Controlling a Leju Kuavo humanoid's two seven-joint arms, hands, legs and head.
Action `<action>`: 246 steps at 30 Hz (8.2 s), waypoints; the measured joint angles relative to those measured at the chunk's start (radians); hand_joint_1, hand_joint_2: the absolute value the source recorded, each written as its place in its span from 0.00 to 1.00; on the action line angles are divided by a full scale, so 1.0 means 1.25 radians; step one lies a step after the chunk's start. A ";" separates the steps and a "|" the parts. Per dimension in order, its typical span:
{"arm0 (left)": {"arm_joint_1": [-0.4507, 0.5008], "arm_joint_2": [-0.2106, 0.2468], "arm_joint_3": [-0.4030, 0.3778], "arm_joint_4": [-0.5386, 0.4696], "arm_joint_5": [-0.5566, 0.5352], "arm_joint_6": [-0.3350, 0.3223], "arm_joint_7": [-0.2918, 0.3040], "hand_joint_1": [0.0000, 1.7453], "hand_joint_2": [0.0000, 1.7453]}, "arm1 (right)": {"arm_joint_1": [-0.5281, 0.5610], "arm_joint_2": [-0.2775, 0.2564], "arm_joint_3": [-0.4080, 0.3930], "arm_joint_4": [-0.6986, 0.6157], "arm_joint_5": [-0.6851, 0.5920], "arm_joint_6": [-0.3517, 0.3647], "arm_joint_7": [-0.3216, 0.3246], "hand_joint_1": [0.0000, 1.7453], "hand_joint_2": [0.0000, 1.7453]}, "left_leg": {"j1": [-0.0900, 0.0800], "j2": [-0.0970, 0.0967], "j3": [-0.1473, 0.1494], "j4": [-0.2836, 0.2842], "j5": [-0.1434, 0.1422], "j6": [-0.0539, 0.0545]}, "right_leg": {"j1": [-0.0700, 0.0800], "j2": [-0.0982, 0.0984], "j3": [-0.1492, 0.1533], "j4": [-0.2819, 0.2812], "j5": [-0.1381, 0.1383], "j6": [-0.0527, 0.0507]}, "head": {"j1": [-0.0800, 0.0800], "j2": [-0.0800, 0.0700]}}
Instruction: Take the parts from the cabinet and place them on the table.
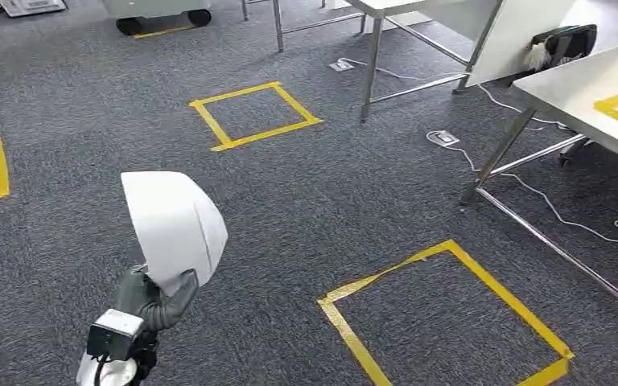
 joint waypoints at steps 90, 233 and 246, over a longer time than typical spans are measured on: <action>0.011 0.003 0.035 0.019 0.013 -0.067 -0.030 1.00 1.00 | 0.008 0.004 -0.021 -0.004 0.094 0.076 0.002 0.00 0.00 | -0.012 -0.033 0.108 -0.007 -0.084 0.021 | 0.020 -0.030 -0.078 0.028 0.047 -0.014 | -0.009 0.000; -0.454 -0.033 -0.295 0.425 -0.911 0.164 0.522 0.00 1.00 | -0.054 -0.010 0.031 0.015 0.293 0.073 0.101 0.00 0.00 | 0.003 -0.090 -0.061 0.001 0.051 0.007 | -0.001 0.023 0.022 -0.012 -0.018 0.013 | -0.002 0.000; -0.488 -0.057 -0.293 0.561 -0.899 0.217 0.519 0.00 0.00 | -0.053 -0.010 0.035 0.015 0.281 0.065 0.108 0.00 0.00 | 0.003 -0.090 -0.061 0.001 0.052 0.007 | -0.001 0.023 0.022 -0.012 -0.018 0.013 | -0.003 0.000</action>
